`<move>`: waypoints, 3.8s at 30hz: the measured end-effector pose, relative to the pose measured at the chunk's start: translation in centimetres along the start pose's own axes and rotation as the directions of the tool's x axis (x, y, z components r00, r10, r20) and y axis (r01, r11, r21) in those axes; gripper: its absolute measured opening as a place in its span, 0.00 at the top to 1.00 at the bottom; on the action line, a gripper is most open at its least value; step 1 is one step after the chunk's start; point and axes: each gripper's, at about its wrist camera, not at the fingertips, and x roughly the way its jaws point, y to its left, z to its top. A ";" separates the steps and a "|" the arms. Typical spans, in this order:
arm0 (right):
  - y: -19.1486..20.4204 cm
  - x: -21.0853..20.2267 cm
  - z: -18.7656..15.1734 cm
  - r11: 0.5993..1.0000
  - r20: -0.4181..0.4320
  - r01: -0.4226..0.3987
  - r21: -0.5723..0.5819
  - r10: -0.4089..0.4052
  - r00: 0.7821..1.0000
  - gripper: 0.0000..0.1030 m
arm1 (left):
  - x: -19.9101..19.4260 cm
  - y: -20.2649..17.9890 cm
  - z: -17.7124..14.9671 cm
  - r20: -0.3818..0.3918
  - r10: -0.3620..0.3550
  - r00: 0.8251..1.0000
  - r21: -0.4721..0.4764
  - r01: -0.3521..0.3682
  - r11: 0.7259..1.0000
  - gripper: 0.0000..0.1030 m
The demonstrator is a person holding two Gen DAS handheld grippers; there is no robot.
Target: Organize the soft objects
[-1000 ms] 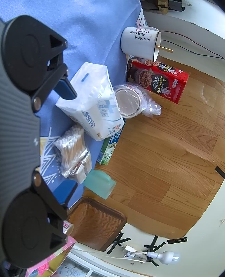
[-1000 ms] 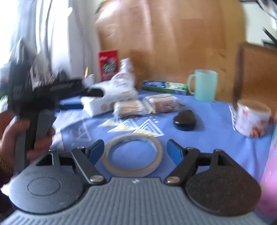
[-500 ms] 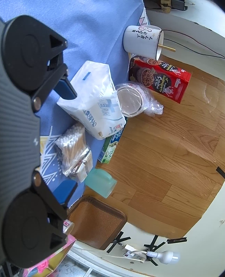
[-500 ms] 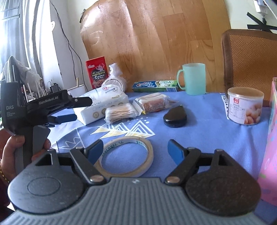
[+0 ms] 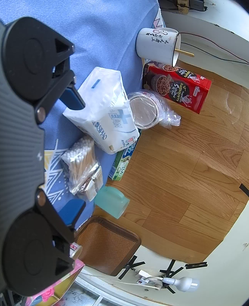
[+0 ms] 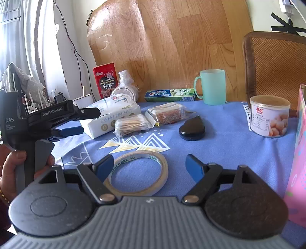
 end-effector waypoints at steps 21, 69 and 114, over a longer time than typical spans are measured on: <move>0.0 0.0 0.0 1.000 0.000 0.000 0.000 0.000 1.000 0.18 | 0.0 0.0 0.0 0.000 -0.001 1.000 0.001 0.001 1.000 0.01; 0.0 0.1 0.0 1.000 0.001 0.001 0.000 -0.001 1.000 0.18 | -0.1 -0.2 0.0 -0.002 -0.001 1.000 0.005 0.001 1.000 0.01; 1.9 0.8 -0.9 0.988 -0.184 0.017 -0.152 -0.045 0.982 0.10 | 0.4 -3.8 -2.2 -0.357 -0.230 0.905 -0.059 0.224 0.973 0.13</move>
